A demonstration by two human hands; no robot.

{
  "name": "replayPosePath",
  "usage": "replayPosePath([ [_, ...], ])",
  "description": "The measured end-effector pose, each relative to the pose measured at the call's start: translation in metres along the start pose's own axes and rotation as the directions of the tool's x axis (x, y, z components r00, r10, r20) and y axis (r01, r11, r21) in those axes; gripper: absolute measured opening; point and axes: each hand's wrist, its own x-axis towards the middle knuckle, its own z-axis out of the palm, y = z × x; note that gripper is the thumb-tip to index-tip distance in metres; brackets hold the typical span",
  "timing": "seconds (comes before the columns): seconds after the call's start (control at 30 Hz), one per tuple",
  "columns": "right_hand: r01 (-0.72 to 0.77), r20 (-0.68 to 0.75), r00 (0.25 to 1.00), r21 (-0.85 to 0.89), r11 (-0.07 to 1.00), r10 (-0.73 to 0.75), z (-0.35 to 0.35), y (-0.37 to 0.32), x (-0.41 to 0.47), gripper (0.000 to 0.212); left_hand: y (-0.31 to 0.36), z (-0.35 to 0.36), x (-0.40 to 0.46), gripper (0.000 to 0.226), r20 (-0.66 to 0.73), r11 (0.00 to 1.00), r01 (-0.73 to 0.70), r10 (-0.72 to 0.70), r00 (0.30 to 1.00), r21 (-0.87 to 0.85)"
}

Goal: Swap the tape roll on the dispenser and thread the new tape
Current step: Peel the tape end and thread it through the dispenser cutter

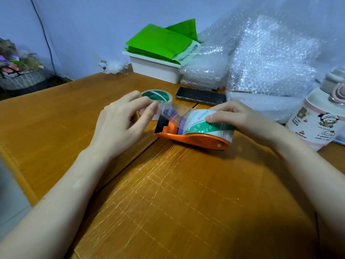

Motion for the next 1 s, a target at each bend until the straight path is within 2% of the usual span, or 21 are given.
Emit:
replayPosePath([
  [0.07, -0.002, -0.002, 1.000, -0.004, 1.000, 0.002, 0.000, 0.000, 0.000, 0.034, 0.002, 0.000, 0.000, 0.030, 0.004, 1.000, -0.001, 0.001, 1.000, 0.004],
  [0.33, 0.023, 0.002, 1.000, -0.020, 1.000, -0.023, 0.002, -0.003, 0.000, 0.040, 0.001, 0.003, -0.002, 0.040, -0.035, 0.998, 0.062, -0.062, 0.997, -0.003],
  [0.5, 0.016, -0.008, 1.000, -0.009, 1.000, -0.016, 0.003, -0.003, 0.001, 0.039, 0.006, 0.003, 0.000, 0.039, -0.002, 0.983, 0.044, -0.045, 0.999, -0.180],
  [0.63, 0.007, 0.002, 1.000, -0.005, 1.000, -0.007, 0.004, -0.005, 0.000, 0.030, 0.013, 0.001, 0.000, 0.035, 0.039, 0.917, 0.070, -0.059, 0.998, -0.393],
  [0.73, 0.017, -0.011, 1.000, -0.010, 1.000, -0.017, 0.004, -0.005, 0.000, 0.036, 0.009, 0.001, 0.000, 0.037, 0.083, 0.851, 0.138, -0.111, 0.990, -0.506],
  [0.93, 0.011, -0.003, 1.000, -0.017, 1.000, -0.012, 0.003, -0.006, -0.001, 0.037, 0.002, 0.003, 0.001, 0.022, 0.148, 0.775, 0.234, -0.182, 0.972, -0.587],
  [1.0, 0.014, -0.005, 1.000, -0.006, 1.000, -0.014, 0.003, -0.005, -0.001, 0.036, 0.003, 0.004, 0.002, 0.031, 0.187, 0.775, 0.271, -0.199, 0.962, -0.570],
])
